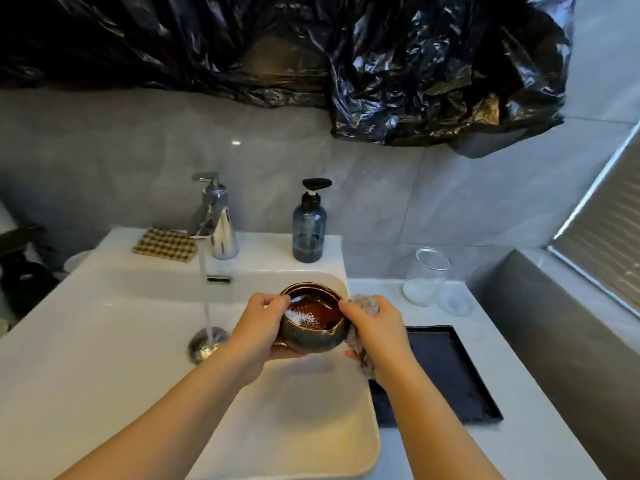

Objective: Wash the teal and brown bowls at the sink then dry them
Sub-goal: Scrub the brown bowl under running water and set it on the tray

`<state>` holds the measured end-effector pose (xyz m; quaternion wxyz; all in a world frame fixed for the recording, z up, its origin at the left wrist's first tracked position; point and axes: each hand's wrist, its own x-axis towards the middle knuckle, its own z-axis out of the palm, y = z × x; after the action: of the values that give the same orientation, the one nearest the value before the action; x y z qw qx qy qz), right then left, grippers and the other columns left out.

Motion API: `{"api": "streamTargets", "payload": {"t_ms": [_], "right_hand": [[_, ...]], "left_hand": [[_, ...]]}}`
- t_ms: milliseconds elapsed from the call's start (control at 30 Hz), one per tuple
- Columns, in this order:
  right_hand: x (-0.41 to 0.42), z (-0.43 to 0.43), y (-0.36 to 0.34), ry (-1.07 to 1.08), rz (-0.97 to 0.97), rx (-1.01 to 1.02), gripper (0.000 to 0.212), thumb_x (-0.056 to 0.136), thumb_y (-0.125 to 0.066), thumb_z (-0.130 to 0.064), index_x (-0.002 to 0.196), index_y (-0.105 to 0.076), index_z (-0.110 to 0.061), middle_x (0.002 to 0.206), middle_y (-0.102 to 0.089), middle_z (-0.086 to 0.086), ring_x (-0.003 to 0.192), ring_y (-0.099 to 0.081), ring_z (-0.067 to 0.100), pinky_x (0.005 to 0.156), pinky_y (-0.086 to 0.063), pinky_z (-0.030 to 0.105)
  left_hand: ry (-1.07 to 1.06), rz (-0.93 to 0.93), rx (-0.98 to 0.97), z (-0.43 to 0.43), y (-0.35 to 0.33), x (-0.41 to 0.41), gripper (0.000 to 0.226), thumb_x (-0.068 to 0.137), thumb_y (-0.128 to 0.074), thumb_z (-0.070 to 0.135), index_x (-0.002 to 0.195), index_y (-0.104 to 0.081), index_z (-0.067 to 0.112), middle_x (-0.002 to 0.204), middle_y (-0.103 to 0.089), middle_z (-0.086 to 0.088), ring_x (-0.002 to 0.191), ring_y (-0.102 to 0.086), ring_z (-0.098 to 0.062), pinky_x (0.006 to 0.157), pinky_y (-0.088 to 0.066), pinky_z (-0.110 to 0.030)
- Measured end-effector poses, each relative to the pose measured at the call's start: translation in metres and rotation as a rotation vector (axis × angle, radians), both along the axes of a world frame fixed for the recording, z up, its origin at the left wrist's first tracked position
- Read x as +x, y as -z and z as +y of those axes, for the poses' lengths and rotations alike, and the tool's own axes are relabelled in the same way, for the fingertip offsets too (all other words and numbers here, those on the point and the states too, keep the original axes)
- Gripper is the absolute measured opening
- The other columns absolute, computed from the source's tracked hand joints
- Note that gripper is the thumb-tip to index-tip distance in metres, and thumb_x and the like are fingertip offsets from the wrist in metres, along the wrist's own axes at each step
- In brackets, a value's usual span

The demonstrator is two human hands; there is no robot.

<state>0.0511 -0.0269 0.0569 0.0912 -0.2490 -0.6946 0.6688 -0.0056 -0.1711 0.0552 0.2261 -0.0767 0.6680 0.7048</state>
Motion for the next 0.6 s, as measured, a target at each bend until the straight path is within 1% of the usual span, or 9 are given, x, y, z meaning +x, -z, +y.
{"api": "streamTargets", "payload": {"t_ms": [33,100,167,267,300,400,500,533,600], "right_hand": [[-0.007,-0.015,0.001,-0.027,-0.009,-0.005,0.013,0.085,-0.064,-0.033,0.088,-0.053,-0.026,0.095,-0.064,0.005,0.081,-0.061,0.02,0.052,-0.05,0.027],[-0.02,-0.04,0.006,-0.061,-0.033,-0.006,0.025,0.085,-0.061,-0.039,0.101,-0.053,-0.022,0.098,-0.064,0.007,0.08,-0.061,0.021,0.053,-0.049,0.027],[-0.031,-0.062,0.012,-0.085,-0.064,-0.026,0.035,0.086,-0.059,-0.041,0.11,-0.048,-0.018,0.097,-0.064,0.009,0.082,-0.062,0.024,0.058,-0.05,0.029],[-0.046,-0.087,0.018,-0.106,-0.081,-0.126,0.03,0.089,-0.054,-0.034,0.11,-0.043,-0.015,0.079,-0.058,0.007,0.07,-0.056,0.02,0.064,-0.048,0.032],[-0.052,-0.093,0.019,-0.104,-0.088,-0.144,0.027,0.09,-0.052,-0.031,0.109,-0.041,-0.014,0.076,-0.054,0.005,0.068,-0.053,0.018,0.065,-0.048,0.032],[-0.071,-0.108,0.023,-0.059,-0.073,-0.173,0.024,0.093,-0.049,-0.027,0.109,-0.038,-0.013,0.075,-0.051,0.003,0.067,-0.051,0.016,0.067,-0.05,0.032],[-0.091,-0.116,0.027,0.041,-0.036,-0.183,0.024,0.092,-0.05,-0.026,0.108,-0.04,-0.012,0.079,-0.053,0.006,0.069,-0.055,0.019,0.068,-0.054,0.039],[-0.096,-0.116,0.03,0.076,-0.035,-0.167,0.023,0.092,-0.05,-0.027,0.108,-0.041,-0.013,0.081,-0.055,0.007,0.071,-0.057,0.022,0.066,-0.054,0.038],[-0.102,-0.115,0.034,0.167,-0.003,-0.142,0.015,0.092,-0.05,-0.026,0.104,-0.045,-0.018,0.078,-0.056,0.006,0.07,-0.058,0.024,0.06,-0.051,0.033]], "left_hand": [[-0.03,-0.008,-0.015,-0.016,0.002,-0.005,0.013,0.097,-0.046,0.026,0.105,-0.048,0.016,0.106,-0.058,-0.014,0.088,-0.064,-0.028,0.064,-0.06,-0.046],[-0.082,-0.023,-0.049,-0.047,0.009,-0.017,0.021,0.094,-0.049,0.025,0.111,-0.049,0.013,0.111,-0.058,-0.016,0.092,-0.065,-0.03,0.065,-0.06,-0.048],[-0.143,-0.011,-0.085,-0.073,0.018,-0.029,0.018,0.093,-0.051,0.022,0.109,-0.047,0.014,0.106,-0.056,-0.014,0.09,-0.062,-0.03,0.07,-0.058,-0.053],[-0.219,-0.013,-0.099,-0.1,0.026,-0.047,0.019,0.093,-0.054,0.017,0.108,-0.043,0.017,0.11,-0.05,-0.014,0.102,-0.058,-0.035,0.068,-0.058,-0.052],[-0.228,-0.03,-0.078,-0.106,0.027,-0.052,0.02,0.093,-0.054,0.016,0.108,-0.042,0.017,0.111,-0.05,-0.015,0.102,-0.057,-0.035,0.07,-0.058,-0.053],[-0.217,-0.07,-0.009,-0.119,0.036,-0.069,0.019,0.093,-0.053,0.012,0.107,-0.04,0.017,0.104,-0.052,-0.013,0.09,-0.06,-0.03,0.078,-0.055,-0.059],[-0.146,-0.072,0.011,-0.119,0.041,-0.08,0.023,0.092,-0.055,0.011,0.11,-0.043,0.017,0.104,-0.056,-0.013,0.092,-0.063,-0.031,0.077,-0.056,-0.058],[-0.117,-0.07,0.013,-0.117,0.042,-0.083,0.024,0.091,-0.056,0.012,0.111,-0.044,0.017,0.105,-0.058,-0.014,0.091,-0.064,-0.03,0.076,-0.056,-0.057],[-0.072,-0.075,0.002,-0.114,0.046,-0.086,0.021,0.09,-0.056,0.012,0.108,-0.046,0.018,0.103,-0.06,-0.014,0.088,-0.065,-0.029,0.074,-0.057,-0.055]]}}
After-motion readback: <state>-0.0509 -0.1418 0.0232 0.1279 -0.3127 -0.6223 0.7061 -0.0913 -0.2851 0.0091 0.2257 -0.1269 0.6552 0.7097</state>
